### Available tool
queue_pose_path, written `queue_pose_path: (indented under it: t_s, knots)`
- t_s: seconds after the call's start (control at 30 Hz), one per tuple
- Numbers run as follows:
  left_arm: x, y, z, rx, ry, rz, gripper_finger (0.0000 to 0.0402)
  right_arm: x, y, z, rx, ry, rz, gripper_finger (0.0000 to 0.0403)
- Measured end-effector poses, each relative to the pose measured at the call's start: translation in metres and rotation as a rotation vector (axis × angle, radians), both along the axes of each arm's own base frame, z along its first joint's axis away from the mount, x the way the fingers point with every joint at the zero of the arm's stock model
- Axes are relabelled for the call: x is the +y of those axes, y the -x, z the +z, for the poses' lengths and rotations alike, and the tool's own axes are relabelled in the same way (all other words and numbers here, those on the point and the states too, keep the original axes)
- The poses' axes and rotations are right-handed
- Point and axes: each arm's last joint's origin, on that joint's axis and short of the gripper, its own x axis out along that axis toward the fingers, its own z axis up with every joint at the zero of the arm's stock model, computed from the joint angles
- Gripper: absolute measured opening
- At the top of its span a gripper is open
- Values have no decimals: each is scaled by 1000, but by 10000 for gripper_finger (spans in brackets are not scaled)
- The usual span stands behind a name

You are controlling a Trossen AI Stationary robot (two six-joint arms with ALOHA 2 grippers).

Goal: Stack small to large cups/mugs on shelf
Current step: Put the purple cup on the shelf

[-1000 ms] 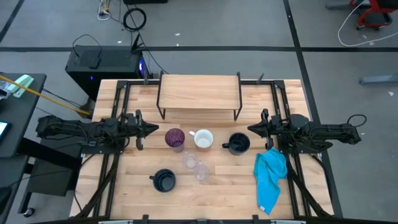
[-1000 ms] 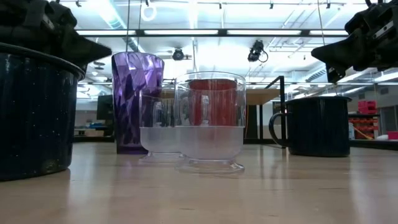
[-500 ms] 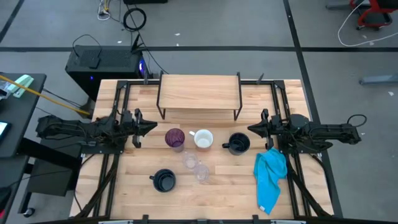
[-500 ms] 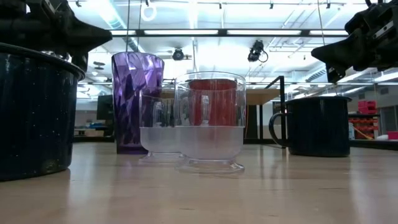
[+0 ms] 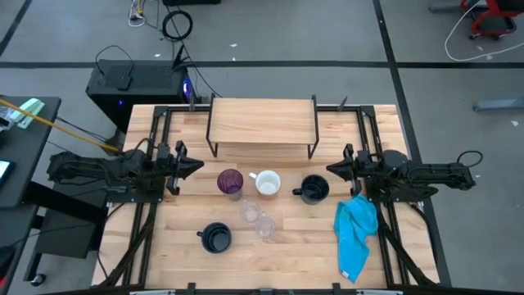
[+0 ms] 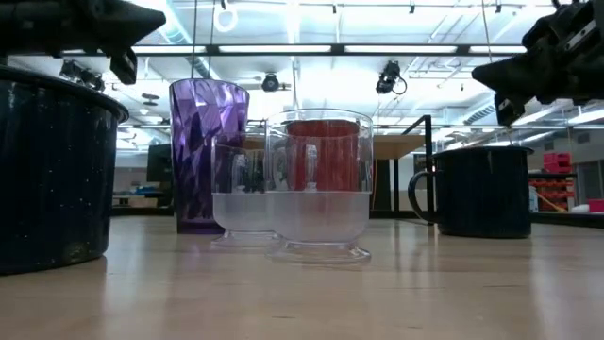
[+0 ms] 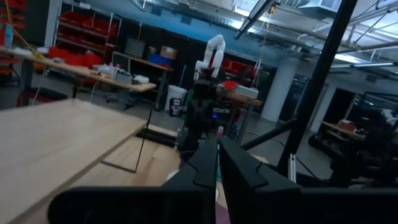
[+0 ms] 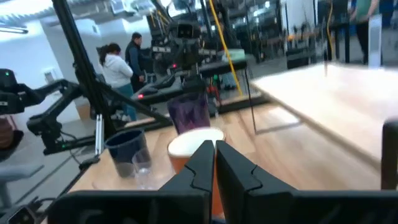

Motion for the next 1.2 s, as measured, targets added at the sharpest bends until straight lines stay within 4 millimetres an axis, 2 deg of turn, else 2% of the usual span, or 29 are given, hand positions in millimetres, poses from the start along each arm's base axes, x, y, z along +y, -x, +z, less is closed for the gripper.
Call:
queue_pose_path:
  t_s: [0.23, 0.4, 0.63, 0.8, 1.07, 1.2]
  knots:
    - [0, 0, 13, 12, 21, -5, 11, 0, 2, 12, -127, 25, -2, 23]
    - [0, -6, 22, 184, 60, -8, 10, 0, 2, 13, -140, 17, -17, 23]
    - [-2, -14, 45, 395, 87, -15, 33, -2, 2, 14, -150, -139, -35, 23]
    - [-3, -22, 57, 525, 84, -35, 38, -2, 1, 13, -148, -145, -53, 23]
    - [-4, -35, 66, 694, 72, -27, 42, -3, -2, 22, -222, -141, -65, 23]
    - [-5, -43, 67, 804, 58, -21, 62, -3, -6, 18, -176, -145, -87, 23]
